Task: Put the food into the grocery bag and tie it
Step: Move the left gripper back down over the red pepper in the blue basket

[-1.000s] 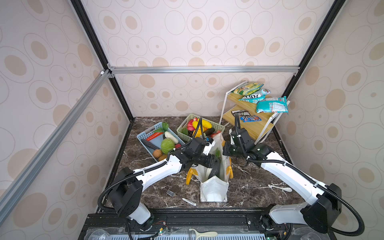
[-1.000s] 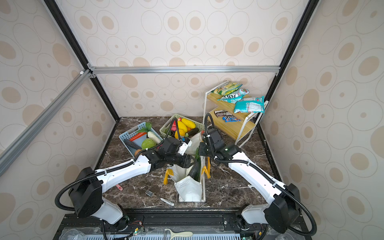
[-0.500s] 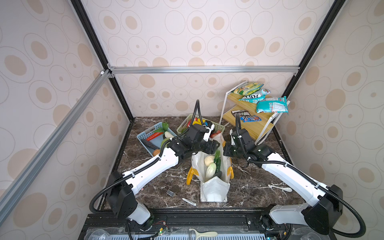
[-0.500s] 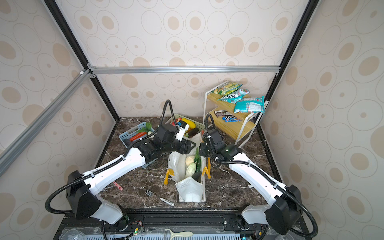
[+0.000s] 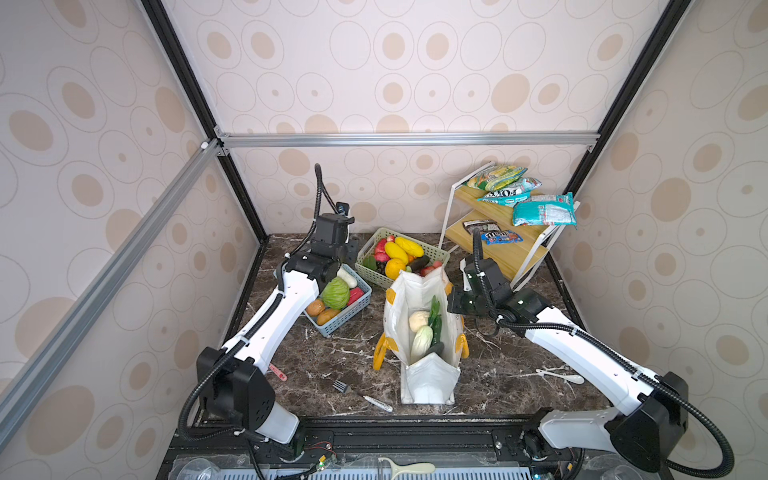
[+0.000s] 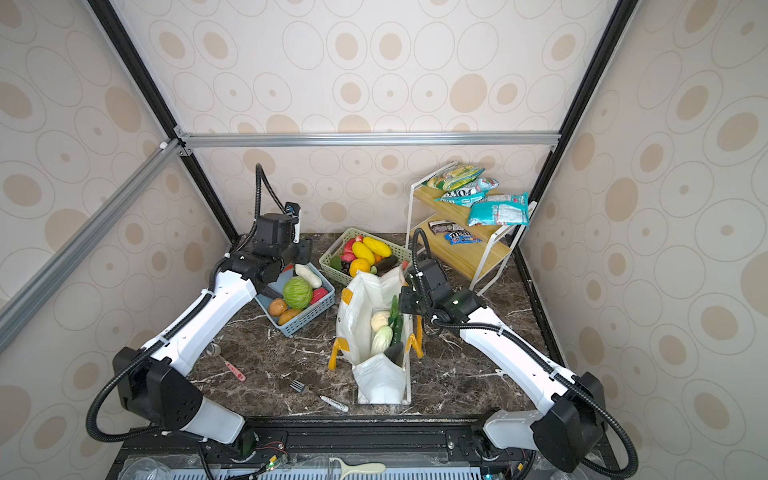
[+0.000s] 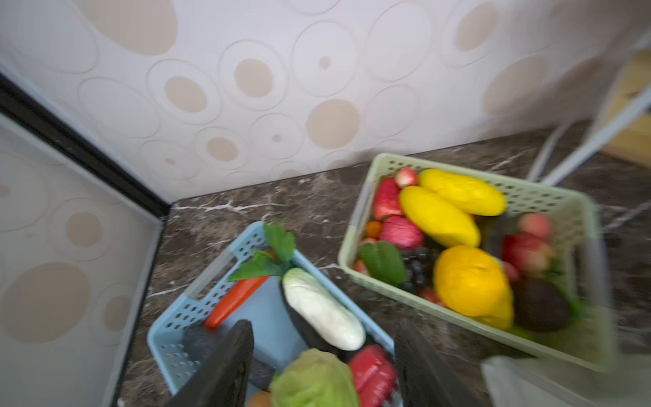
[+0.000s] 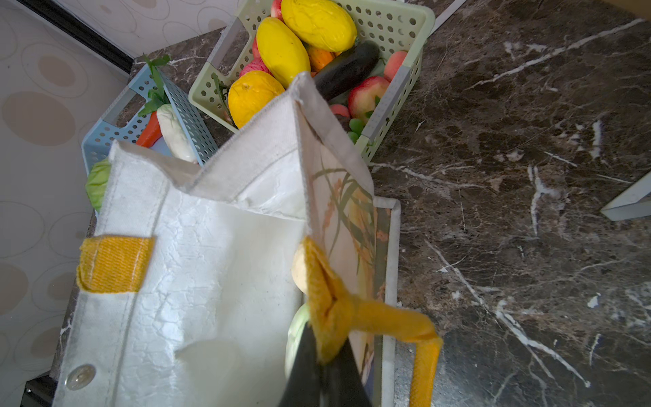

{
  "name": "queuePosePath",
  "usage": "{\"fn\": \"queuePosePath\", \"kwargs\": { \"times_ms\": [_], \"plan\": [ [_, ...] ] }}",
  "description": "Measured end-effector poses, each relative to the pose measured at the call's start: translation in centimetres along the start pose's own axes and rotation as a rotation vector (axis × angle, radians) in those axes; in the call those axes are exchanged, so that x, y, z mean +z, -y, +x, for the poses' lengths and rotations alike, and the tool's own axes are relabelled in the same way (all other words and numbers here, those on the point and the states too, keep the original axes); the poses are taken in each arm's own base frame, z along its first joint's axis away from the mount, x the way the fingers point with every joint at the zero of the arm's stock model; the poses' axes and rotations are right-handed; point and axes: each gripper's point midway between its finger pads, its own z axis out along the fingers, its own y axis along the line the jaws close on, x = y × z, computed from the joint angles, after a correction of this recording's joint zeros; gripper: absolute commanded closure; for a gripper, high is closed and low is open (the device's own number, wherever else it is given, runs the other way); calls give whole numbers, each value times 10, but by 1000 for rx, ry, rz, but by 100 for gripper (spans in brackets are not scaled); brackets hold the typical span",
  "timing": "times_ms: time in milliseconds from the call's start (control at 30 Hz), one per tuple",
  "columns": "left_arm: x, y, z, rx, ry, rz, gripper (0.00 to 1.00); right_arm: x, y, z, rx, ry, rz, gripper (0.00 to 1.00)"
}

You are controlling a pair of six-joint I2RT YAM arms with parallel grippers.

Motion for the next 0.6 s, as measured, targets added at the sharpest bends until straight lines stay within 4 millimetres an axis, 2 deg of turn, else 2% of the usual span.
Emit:
{"fn": "queuePosePath", "kwargs": {
  "times_ms": [133, 267, 433, 600],
  "plan": [
    [53, -44, 37, 49, -119, -127, 40, 0, -2, 0, -6, -2, -10, 100],
    [94, -66, 74, 84, -220, -164, 41, 0, -2, 0, -15, -4, -11, 100],
    [135, -73, 114, 103, -320, -146, 40, 0, -1, 0, -19, -3, -8, 100],
    [159, -76, 125, 91, -349, -116, 40, 0, 0, 0, -21, -3, -2, 100]
  ]
}}
